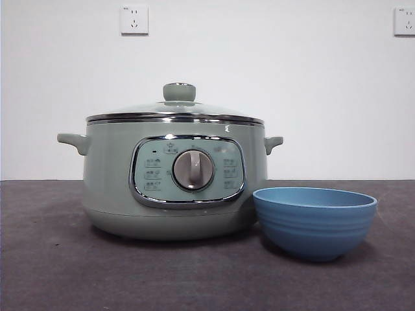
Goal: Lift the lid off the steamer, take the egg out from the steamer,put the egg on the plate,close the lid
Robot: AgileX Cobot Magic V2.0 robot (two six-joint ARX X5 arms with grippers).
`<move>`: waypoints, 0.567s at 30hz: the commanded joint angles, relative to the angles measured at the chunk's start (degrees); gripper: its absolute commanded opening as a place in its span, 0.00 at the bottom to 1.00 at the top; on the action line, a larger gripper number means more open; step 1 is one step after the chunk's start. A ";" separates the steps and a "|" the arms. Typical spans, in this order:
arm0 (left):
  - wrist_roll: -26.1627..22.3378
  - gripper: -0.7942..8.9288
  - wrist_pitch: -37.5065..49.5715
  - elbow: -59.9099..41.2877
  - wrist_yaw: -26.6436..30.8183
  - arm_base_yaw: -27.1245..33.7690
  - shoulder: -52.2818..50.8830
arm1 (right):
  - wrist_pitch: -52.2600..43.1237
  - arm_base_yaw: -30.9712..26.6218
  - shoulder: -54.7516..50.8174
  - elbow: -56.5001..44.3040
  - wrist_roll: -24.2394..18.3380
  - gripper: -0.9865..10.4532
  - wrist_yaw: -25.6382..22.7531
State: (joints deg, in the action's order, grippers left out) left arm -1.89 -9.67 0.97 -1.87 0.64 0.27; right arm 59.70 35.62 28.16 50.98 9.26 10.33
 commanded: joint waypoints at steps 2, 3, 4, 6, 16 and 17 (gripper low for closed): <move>0.42 0.08 0.17 -0.81 0.20 0.20 -0.13 | -0.39 0.11 -0.04 -0.13 0.33 0.09 -0.15; 0.42 0.08 0.17 -0.81 0.20 0.20 -0.13 | -0.39 0.11 -0.04 -0.13 0.35 0.09 -0.15; 0.42 0.08 0.17 -0.81 0.17 0.20 -0.13 | -0.39 0.11 -0.04 -0.13 0.33 0.09 -0.15; 0.42 0.08 0.17 -0.81 0.20 0.20 -0.13 | -0.39 0.11 -0.04 -0.13 0.33 0.09 -0.15; 0.42 0.08 0.17 -0.81 0.20 0.20 -0.13 | -0.39 -0.15 -0.13 -0.13 0.33 0.09 -0.17; 0.42 0.08 0.17 -0.81 0.17 0.20 -0.13 | -0.46 -0.70 -0.48 -0.13 -1.38 0.09 -0.28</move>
State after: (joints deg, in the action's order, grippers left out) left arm -1.87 -9.67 0.97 -1.87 0.64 0.27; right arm 59.70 35.29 28.05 50.98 9.06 10.31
